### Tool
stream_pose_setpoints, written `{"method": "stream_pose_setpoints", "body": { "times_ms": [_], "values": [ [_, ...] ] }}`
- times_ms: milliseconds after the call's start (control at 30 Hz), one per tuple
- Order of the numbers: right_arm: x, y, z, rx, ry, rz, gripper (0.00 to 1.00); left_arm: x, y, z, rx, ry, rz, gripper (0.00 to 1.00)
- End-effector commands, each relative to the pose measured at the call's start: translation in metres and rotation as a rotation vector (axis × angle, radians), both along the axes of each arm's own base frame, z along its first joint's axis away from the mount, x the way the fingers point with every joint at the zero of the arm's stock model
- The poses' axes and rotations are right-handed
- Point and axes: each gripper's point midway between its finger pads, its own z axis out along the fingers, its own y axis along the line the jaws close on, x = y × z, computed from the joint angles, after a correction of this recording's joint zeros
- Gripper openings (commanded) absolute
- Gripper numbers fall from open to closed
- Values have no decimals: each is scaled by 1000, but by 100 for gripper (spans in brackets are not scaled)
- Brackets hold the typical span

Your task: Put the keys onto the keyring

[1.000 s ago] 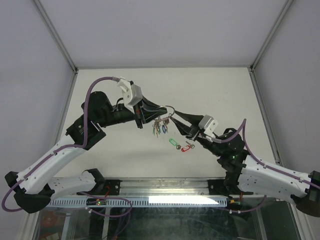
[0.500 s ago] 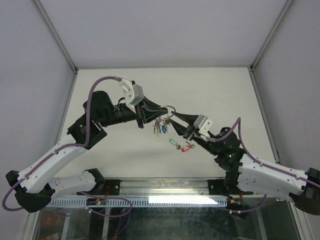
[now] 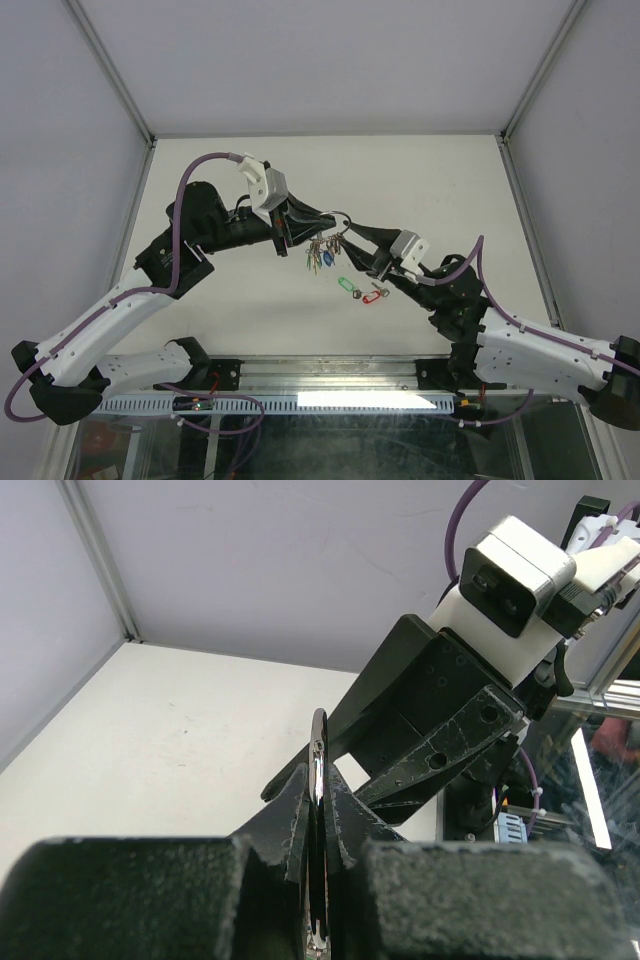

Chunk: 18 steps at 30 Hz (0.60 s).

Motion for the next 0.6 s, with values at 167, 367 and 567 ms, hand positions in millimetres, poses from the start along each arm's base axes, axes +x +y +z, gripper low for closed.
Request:
{"method": "stream_pose_setpoints", "body": {
  "times_ms": [167, 367, 567],
  "values": [
    [-2, -3, 31, 95, -57, -7, 29, -4, 3, 26, -67, -36, -3, 0],
    [-5, 0, 31, 92, -67, 17, 36, -4, 2, 26, -67, -35, -1, 0],
    [-5, 0, 33, 100, -71, 19, 28, -4, 2, 25, -66, -32, -1, 0]
  ]
}}
